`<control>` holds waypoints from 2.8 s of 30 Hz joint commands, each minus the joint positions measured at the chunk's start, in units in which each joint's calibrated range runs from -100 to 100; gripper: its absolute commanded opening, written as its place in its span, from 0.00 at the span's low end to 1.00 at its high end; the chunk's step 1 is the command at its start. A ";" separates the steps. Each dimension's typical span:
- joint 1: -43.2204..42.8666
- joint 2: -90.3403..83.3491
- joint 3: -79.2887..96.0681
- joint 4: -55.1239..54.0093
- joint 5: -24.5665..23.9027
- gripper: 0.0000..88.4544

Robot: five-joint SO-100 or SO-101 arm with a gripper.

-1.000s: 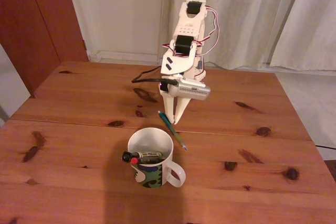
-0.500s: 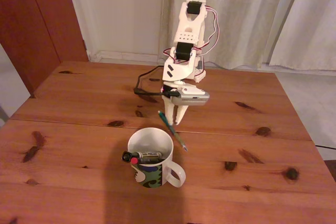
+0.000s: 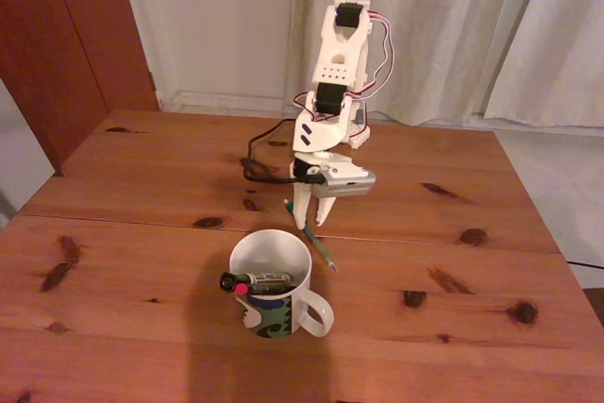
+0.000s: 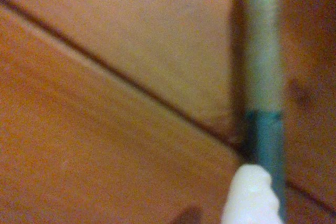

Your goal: Clean up the desk and place the pens and markers into the cup

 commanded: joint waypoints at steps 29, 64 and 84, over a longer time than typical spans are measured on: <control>2.41 0.58 4.39 -1.51 0.38 0.14; 2.81 -14.24 -14.27 -1.68 0.49 0.01; 4.42 -4.14 -34.74 -13.12 -16.64 0.01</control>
